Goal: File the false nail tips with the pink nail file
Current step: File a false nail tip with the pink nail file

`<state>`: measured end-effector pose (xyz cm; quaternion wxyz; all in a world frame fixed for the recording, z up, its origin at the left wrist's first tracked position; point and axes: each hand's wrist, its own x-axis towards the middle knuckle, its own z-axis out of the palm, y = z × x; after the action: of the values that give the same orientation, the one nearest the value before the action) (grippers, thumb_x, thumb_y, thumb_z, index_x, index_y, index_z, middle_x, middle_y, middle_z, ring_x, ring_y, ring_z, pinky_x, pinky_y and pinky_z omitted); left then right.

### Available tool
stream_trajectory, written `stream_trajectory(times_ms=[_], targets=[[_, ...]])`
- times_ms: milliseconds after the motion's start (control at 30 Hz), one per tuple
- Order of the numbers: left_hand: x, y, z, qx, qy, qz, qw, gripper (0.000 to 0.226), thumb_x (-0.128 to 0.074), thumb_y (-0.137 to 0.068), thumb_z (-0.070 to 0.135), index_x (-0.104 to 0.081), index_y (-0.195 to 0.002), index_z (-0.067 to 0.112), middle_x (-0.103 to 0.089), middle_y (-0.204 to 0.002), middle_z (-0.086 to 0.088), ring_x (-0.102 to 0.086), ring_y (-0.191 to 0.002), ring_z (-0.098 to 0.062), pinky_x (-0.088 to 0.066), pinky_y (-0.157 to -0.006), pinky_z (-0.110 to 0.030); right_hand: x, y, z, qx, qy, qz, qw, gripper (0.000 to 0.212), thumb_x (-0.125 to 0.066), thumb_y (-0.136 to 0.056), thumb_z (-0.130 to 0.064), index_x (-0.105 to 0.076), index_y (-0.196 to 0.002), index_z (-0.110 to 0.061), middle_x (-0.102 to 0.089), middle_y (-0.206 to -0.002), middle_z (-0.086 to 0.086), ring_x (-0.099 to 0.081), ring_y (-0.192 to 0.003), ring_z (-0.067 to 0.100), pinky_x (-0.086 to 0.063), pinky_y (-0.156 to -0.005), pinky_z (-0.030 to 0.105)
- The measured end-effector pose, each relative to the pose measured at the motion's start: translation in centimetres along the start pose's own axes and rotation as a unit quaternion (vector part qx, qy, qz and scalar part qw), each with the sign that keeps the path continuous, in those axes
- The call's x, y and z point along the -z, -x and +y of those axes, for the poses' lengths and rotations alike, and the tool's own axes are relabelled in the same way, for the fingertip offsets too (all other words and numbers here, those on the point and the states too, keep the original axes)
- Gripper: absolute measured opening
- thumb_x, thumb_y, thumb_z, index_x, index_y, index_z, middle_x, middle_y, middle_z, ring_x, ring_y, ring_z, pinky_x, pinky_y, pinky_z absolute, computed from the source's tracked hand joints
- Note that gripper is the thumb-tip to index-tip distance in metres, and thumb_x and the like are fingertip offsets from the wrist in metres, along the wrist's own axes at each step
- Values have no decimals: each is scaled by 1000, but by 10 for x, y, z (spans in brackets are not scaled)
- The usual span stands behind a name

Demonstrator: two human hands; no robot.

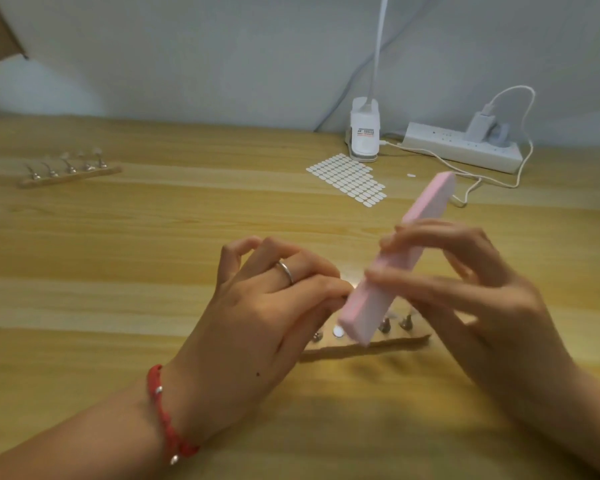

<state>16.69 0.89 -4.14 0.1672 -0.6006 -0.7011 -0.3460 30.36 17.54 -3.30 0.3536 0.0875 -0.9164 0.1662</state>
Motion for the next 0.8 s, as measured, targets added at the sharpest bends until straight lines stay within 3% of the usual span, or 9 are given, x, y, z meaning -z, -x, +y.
stream_trajectory(times_ms=[67, 167, 233, 300, 367, 500, 567, 667, 800], targets=[[0, 0, 1, -6, 1, -11, 1000, 29, -41, -97, 28, -69, -96, 21, -65, -98, 11, -51, -98, -11, -29, -89, -37, -4, 2, -4, 14, -20, -9, 1000, 29, -58, -92, 0, -72, -110, -18, -61, -114, 9, -55, -118, 27, -48, -97, 49], [1, -1, 0, -10, 11, -10, 1000, 30, -42, -97, 25, -70, -96, 18, -64, -97, 10, -52, -96, -11, -32, -88, -38, -9, 5, -8, 62, -15, -18, 998, 24, -52, -101, -15, -73, -108, -20, -61, -115, 3, -56, -118, 21, -40, -107, 41], [3, -2, 1, 8, 34, 14, 999, 25, -46, -96, 24, -71, -96, 20, -63, -97, 14, -53, -95, -8, -31, -88, -36, 2, -2, 13, -14, 2, 23, 1000, 21, -56, -97, -12, -64, -115, -16, -58, -116, 8, -57, -115, 30, -41, -104, 33], [3, -2, 3, 26, 87, 14, 996, 20, -52, -94, 25, -71, -100, 26, -65, -96, 18, -56, -98, -5, -32, -88, -35, 15, -8, 29, -88, 38, 67, 993, 31, -61, -91, -5, -55, -121, -13, -56, -117, 11, -56, -114, 39, -39, -106, 28], [2, -2, 5, 88, 173, 0, 981, 18, -59, -87, 35, -73, -99, 35, -68, -89, 18, -58, -95, -7, -36, -87, -33, 18, -5, 28, -74, 38, 83, 993, 34, -60, -91, 0, -52, -122, -10, -54, -119, 12, -54, -117, 40, -40, -108, 34], [1, -3, 1, 258, 379, 12, 889, 22, -71, -62, 51, -77, -80, 41, -66, -78, 14, -61, -81, -2, -41, -79, -17, 3, 3, -7, 76, 17, 47, 996, 27, -59, -94, -3, -66, -114, -20, -56, -119, 3, -52, -124, 25, -40, -107, 55], [2, -3, 1, 258, 417, -20, 871, 22, -71, -64, 48, -79, -78, 33, -65, -76, 16, -59, -81, -2, -40, -80, -13, 4, 3, -9, 117, 56, 23, 991, 28, -62, -94, -5, -66, -115, -24, -54, -122, 1, -50, -126, 17, -36, -110, 57], [3, -5, 3, 240, 440, -44, 864, 22, -69, -67, 43, -80, -77, 25, -65, -71, 14, -55, -80, -1, -39, -79, -10, 10, -4, 0, 71, 61, 35, 995, 30, -59, -91, 0, -66, -113, -19, -53, -121, 4, -49, -125, 21, -35, -109, 59], [5, -7, 6, 230, 449, -52, 862, 12, -66, -68, 42, -75, -67, 35, -58, -64, 17, -52, -76, -2, -38, -76, -11, 0, 2, -10, 127, 49, -22, 990, 23, -66, -93, -9, -71, -112, -20, -53, -126, 0, -48, -129, 15, -30, -114, 57]])
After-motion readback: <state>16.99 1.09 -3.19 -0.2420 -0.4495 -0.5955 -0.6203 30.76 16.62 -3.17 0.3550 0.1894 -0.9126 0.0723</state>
